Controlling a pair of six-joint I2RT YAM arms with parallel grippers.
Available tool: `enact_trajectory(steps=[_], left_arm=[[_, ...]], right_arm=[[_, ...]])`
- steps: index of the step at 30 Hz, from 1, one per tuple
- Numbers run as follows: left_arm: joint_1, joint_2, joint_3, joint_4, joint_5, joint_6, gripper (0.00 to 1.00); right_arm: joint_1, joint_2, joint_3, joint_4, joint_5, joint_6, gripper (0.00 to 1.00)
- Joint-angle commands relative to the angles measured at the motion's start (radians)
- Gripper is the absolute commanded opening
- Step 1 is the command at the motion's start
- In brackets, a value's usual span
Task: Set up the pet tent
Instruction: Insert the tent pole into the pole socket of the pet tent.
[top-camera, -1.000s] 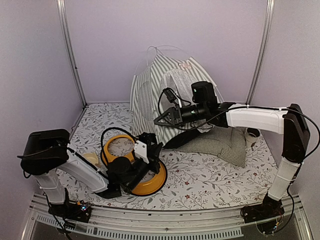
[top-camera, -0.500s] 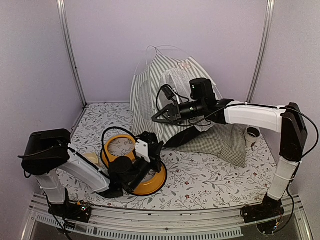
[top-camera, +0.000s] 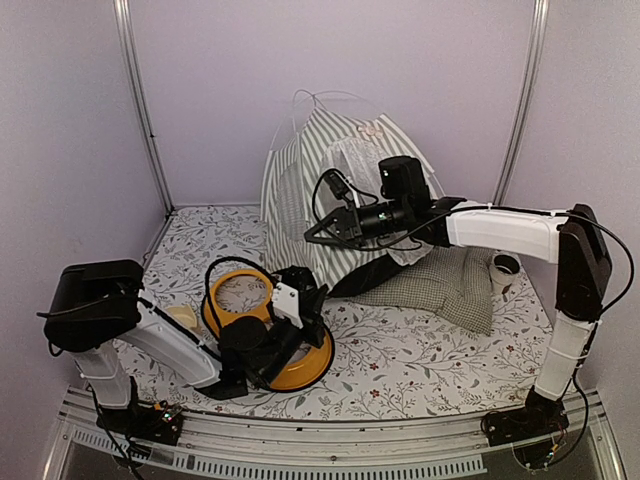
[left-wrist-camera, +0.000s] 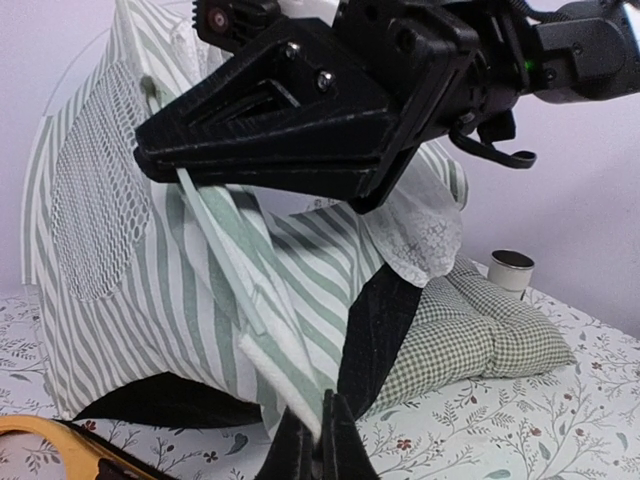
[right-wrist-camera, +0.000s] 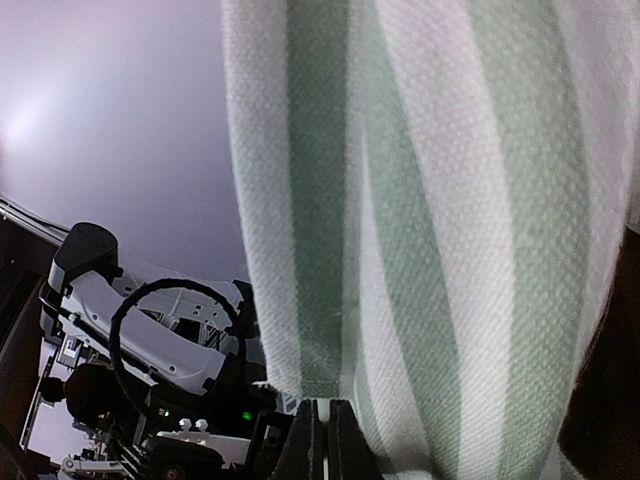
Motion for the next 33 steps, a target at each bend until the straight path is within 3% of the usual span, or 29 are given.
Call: enact_trajectory(steps=[1,13,33], left_arm=[[-0.162,0.073,-0.055,-0.264,0.228,0.024,0.00],[-0.166,0.079,-0.046,-0.273,0.219,0.025,0.00],[-0.162,0.073,-0.053,-0.262,0.197,0.019,0.00]], right_arm=[[-0.131,-0.033,0.146,0.328,0.250,0.020,0.00],[-0.132,-0.023,0.147,0.333,0.239,0.029,0.00],[-0.121,-0.066,0.009,0.377,0.217,0.046,0.00]])
